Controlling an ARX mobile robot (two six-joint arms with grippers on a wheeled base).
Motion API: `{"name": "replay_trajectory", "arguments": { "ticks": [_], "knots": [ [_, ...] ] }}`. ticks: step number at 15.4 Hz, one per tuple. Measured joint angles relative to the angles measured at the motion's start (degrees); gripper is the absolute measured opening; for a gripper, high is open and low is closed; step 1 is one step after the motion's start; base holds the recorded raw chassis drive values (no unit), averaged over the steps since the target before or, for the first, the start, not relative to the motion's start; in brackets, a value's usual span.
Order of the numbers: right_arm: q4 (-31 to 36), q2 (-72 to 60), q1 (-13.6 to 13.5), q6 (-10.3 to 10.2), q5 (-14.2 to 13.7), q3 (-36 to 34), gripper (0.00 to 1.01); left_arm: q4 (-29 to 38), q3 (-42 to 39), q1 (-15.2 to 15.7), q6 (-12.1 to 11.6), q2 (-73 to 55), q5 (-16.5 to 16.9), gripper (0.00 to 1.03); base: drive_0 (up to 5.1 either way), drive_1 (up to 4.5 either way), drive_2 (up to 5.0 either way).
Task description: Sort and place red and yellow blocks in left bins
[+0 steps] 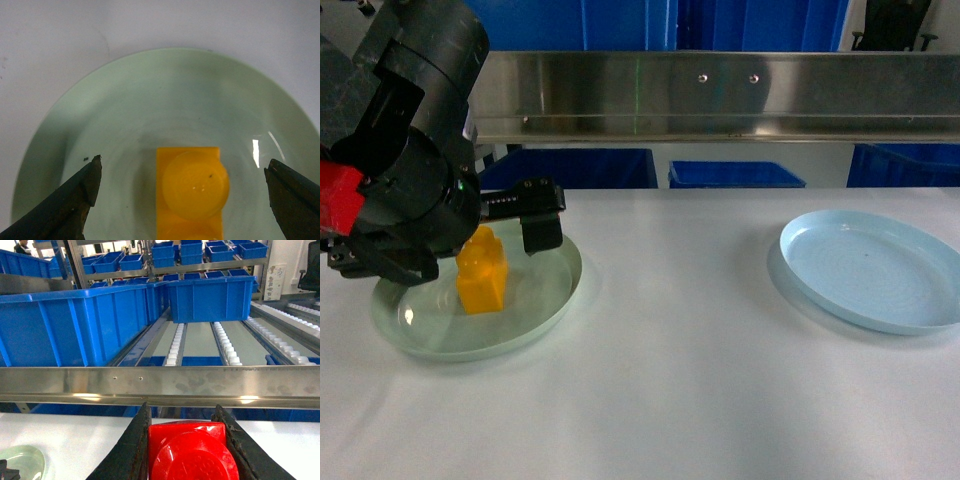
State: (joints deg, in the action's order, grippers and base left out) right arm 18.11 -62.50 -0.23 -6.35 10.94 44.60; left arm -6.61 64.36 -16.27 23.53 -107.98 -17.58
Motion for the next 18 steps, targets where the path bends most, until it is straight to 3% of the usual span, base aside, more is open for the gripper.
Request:
{"name": "replay_trajectory", "arguments": {
  "ticks": [5,6,12,14,16,18],
  "knots": [
    [-0.02,0.0,0.0,0.0,0.02,0.0,0.29,-0.17,-0.74,1.25,-0.94,-1.29,0.31,0.98,0.0,0.0,0.0],
    [-0.02,0.0,0.0,0.0,0.02,0.0,0.29,-0.42,-0.74,1.22,-1.09,-1.38,0.76,0.93,0.0,0.0,0.0],
    [0.0,0.0,0.0,0.0,0.02,0.0,0.29,-0.28,-0.74,0.5,-1.09,-1.79,1.97,0.3,0.0,0.0,0.0],
    [-0.02,-0.02,0.0,0.0,0.0,0.0,0.29,1.57,-1.44,0.52,-1.6,-1.77,1.9,0.29,0.0,0.0,0.0],
    [-0.02,0.0,0.0,0.0,0.02,0.0,0.29,8.61,-4.7,1.36,-5.16,0.2,0.96,0.29,0.0,0.0,0.0],
    [0.0,-0.02,0.0,0.0,0.0,0.0,0.29,17.53,-8.33,3.74,-11.02,7.04,3.06,0.29,0.0,0.0,0.0]
  ]
}}
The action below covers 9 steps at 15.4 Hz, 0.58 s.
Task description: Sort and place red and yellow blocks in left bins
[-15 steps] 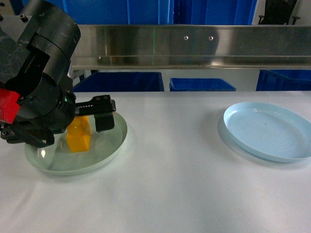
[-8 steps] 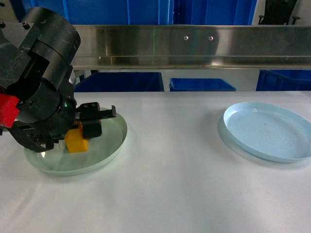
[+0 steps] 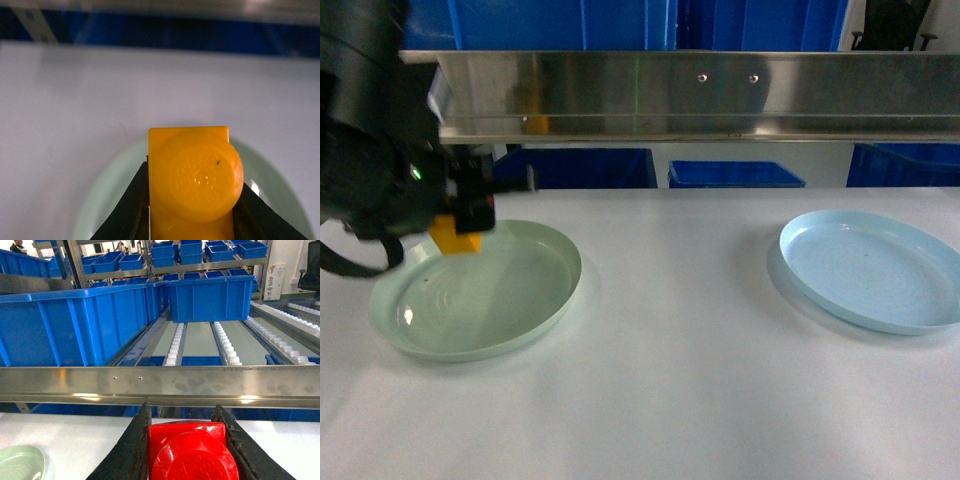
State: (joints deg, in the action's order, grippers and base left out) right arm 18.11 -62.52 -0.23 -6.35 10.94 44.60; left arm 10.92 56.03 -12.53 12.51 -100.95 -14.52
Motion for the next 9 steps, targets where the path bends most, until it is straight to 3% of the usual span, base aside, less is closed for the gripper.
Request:
{"name": "replay_trajectory", "arguments": {
  "ticks": [1,3,5,9],
  "knots": [
    [-0.02,0.0,0.0,0.0,0.0,0.0,0.29,3.04,-1.64,2.38,-3.41,6.47,1.6,0.29,0.0,0.0,0.0],
    [0.0,0.02,0.0,0.0,0.0,0.0,0.29,2.84,-5.6,8.48,-7.48,19.23,4.31,0.29,0.0,0.0,0.0],
    [0.0,0.0,0.0,0.0,0.0,0.0,0.29,-2.05,-6.88,11.67,-8.0,25.59,5.77,0.29,0.0,0.0,0.0],
    [-0.02,0.0,0.15,0.0,0.0,0.0,0.28,-3.63,-6.99,6.62,-8.28,35.69,4.76,0.29,0.0,0.0,0.0]
  ]
}}
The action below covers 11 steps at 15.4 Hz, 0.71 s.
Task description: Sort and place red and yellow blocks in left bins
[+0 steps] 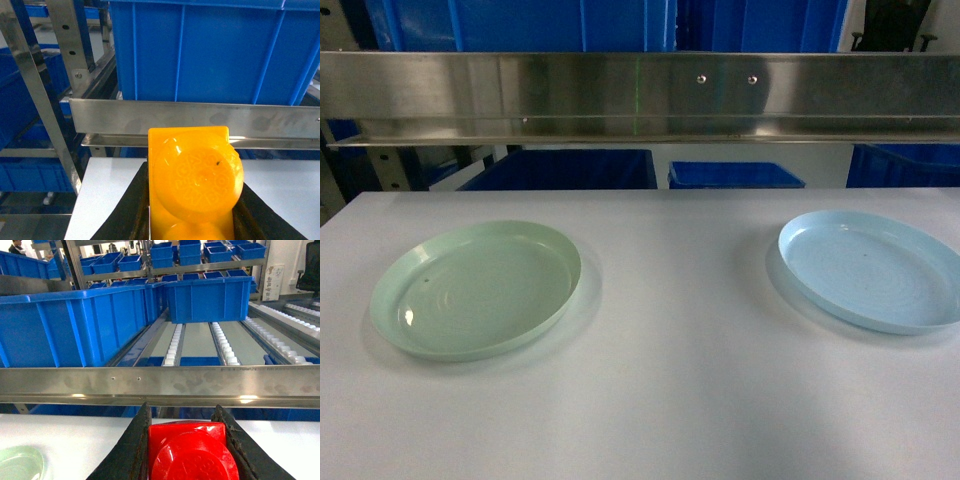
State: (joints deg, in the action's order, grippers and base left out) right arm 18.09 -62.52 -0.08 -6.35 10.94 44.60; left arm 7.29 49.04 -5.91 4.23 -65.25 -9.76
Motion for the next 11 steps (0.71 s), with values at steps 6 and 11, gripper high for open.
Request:
{"name": "replay_trajectory", "arguments": {
  "ticks": [6,11],
  "knots": [
    [0.0,0.0,0.11,0.0,-0.09,0.0,0.28,0.96,-1.57,8.52,-1.77,0.11,2.01,0.29,0.0,0.0,0.0],
    [0.0,0.02,0.13,0.0,-0.11,-0.02,0.28,0.57,-1.62,8.41,-1.14,-0.26,5.92,0.29,0.0,0.0,0.0]
  ]
}}
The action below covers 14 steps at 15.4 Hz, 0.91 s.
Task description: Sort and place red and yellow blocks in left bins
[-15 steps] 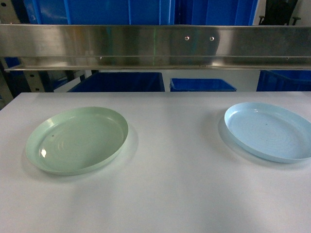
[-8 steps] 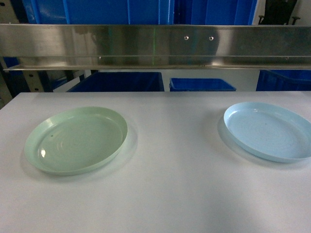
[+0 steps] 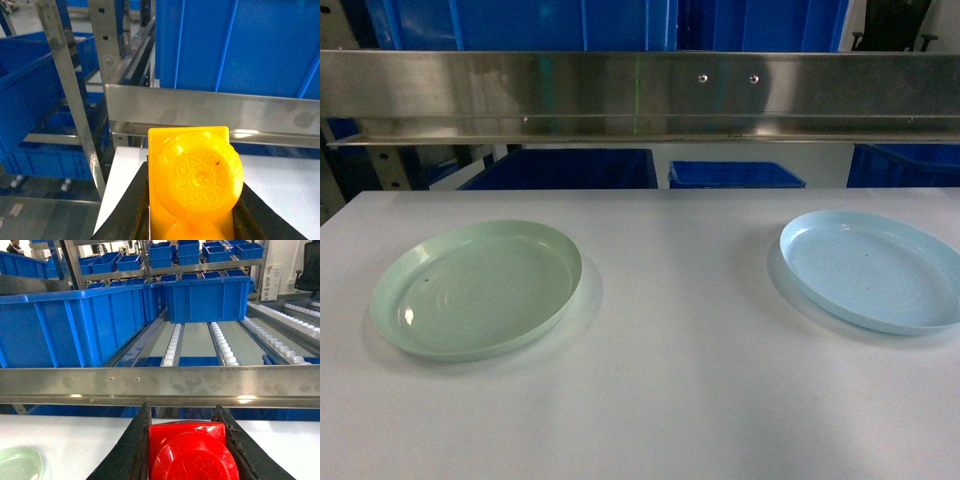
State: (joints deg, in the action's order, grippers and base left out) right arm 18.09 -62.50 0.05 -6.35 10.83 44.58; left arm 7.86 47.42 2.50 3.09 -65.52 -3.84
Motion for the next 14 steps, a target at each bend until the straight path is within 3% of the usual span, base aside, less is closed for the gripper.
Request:
{"name": "replay_trajectory", "arguments": {
  "ticks": [1,7,14],
  "knots": [
    [0.02,0.0,0.0,0.0,0.0,0.0,0.28,2.29,-0.55,-1.18,-0.02,0.0,-1.29,0.29,0.0,0.0,0.0],
    [0.0,0.0,-0.02,0.0,0.0,0.0,0.28,2.32,-0.66,-1.29,-0.02,-0.02,-1.51,0.29,0.0,0.0,0.0],
    [0.04,0.0,0.31,0.0,-0.26,-0.02,0.28,2.36,-0.76,-1.55,-0.02,-0.22,-1.49,0.29,-4.9,2.41,2.7]
  ]
}}
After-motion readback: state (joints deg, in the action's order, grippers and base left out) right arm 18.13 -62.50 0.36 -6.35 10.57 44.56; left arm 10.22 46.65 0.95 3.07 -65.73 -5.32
